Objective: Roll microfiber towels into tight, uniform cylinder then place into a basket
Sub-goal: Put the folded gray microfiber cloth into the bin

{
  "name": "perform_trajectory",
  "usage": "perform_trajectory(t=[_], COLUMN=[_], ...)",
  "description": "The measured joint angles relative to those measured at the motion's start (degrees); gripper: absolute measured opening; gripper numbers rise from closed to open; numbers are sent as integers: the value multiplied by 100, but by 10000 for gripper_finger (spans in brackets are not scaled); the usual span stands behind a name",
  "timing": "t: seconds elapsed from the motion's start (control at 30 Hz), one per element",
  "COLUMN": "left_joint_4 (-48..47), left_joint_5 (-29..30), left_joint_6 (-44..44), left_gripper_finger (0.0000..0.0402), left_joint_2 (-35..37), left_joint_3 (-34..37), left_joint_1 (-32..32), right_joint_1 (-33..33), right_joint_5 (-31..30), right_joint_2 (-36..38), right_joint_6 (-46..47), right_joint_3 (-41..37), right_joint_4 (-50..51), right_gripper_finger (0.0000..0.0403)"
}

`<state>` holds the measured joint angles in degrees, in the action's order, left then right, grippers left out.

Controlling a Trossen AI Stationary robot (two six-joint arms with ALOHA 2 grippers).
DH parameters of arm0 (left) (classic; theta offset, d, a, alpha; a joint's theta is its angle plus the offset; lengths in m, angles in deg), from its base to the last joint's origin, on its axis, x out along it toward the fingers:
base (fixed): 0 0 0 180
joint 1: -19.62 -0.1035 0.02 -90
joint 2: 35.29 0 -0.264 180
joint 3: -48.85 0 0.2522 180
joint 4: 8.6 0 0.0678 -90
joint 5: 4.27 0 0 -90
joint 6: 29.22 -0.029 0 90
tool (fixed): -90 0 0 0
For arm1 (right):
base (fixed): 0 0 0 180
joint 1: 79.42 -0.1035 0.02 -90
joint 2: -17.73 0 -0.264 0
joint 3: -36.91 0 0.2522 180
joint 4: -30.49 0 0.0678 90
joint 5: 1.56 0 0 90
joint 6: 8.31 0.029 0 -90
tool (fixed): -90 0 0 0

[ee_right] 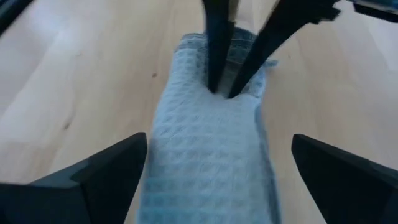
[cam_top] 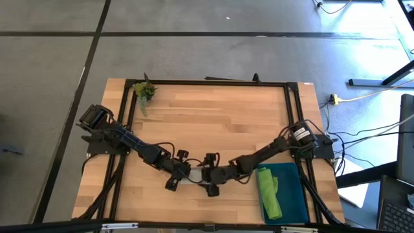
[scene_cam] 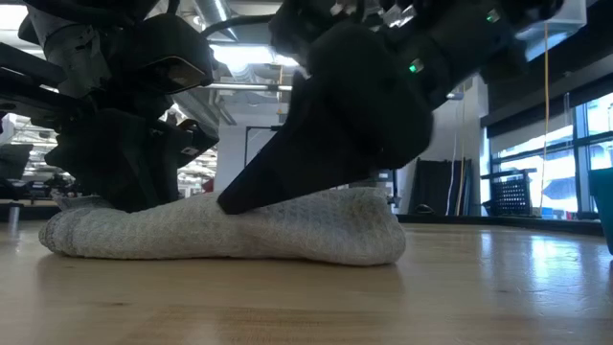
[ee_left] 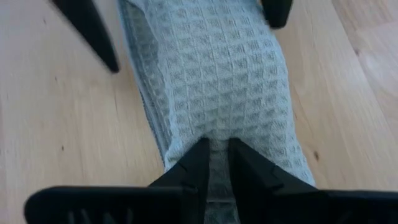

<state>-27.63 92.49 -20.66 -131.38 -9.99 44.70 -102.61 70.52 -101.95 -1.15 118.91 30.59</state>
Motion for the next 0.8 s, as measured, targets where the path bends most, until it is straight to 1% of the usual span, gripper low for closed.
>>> perform_trajectory(t=[0.37,0.8], left_joint_4=[21,21], left_joint_5=[2,2], left_joint_6=[-2,0], left_gripper_finger=[55,55], left_joint_2=[0,0], left_joint_3=[0,0], left_joint_1=[1,1], right_joint_1=[163,194], right_joint_5=[335,289], right_joint_2=[-457,-503], right_joint_6=[601,550], right_joint_3=[20,21], right_joint_4=[-214,-247], right_gripper_finger=[400,400])
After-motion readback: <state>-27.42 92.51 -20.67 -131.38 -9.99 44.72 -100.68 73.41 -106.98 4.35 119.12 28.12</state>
